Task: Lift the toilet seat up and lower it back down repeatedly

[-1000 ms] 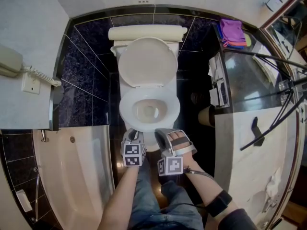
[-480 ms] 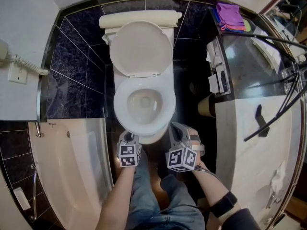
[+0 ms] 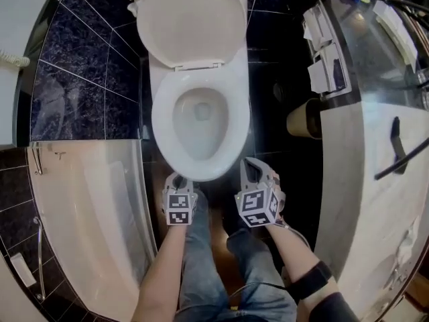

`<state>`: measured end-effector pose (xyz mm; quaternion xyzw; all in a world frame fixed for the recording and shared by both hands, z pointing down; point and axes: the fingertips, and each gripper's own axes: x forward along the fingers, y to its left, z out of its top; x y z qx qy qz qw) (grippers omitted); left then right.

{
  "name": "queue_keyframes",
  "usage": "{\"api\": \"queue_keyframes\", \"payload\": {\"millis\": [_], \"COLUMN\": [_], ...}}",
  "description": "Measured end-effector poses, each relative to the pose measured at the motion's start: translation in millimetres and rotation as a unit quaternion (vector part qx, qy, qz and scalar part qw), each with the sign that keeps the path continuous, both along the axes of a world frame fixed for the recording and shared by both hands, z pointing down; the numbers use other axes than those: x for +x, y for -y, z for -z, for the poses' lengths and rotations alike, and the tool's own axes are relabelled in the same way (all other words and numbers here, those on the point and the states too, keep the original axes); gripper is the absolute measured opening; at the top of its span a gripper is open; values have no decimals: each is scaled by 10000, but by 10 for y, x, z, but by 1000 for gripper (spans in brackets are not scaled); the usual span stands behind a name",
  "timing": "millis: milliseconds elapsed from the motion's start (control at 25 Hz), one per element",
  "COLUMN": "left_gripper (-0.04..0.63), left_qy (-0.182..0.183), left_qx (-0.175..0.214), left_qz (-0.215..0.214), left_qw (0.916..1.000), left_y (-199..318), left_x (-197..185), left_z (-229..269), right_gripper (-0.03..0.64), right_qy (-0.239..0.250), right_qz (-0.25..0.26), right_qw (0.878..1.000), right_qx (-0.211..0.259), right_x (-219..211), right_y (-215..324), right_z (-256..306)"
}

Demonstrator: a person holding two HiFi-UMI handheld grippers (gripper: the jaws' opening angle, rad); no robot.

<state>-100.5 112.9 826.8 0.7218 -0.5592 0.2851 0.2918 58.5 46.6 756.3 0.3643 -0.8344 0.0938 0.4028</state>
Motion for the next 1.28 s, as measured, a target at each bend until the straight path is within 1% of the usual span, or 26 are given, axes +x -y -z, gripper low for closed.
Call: {"api": "queue_keyframes", "payload": {"millis": [80,240,280,400,480,600,720,840,960,1040,1160,1280], "left_gripper": [-11,-11,-11,-10,-11,-9,-9,-9,-9,-9,-9,-9], "left_qy": [37,62,55,54,-15,-98,-93,-81,-91,-72,122,88], "left_qx": [-94,-508,-550,-441,-380,-285,-181,-88,1,139,503,685], "left_qz": [-19,35,68,62,97,169,189,192,202,203,129,154], "left_qw": [9999,9987,9985,9990,9992,9994,9996,9997,9998,9997,9986,9975], "left_y": [-90,-419,-479,-469,-399,-314,-218,-140,-107,-67,59,109], "left_x": [32,68,75,114,126,110,78,55,60,57,-15,6], "left_z": [-220,-671,-740,-762,-722,-609,-429,-114,413,871,1587,2420], "right_gripper": [18,18,18,18,18,18,18,18,20,20,20,20], "right_qy": [45,135,144,149,155,167,264,425,618,725,923,1139], "right_qz": [-91,-209,-235,-307,-394,-474,-513,-522,-500,-482,-386,-296], "right_qw": [9999,9993,9992,9987,9981,9974,9968,9960,9950,9946,9943,9928], "right_qx": [-98,-269,-301,-390,-454,-511,-552,-579,-609,-572,-369,-219], "right_x": [9,22,38,103,150,176,143,93,46,11,-103,-160], "right_y": [-39,-113,-118,-137,-148,-157,-132,-111,-106,-90,0,9], "right_z": [-175,-448,-496,-610,-650,-644,-547,-306,127,531,1221,1903]}}
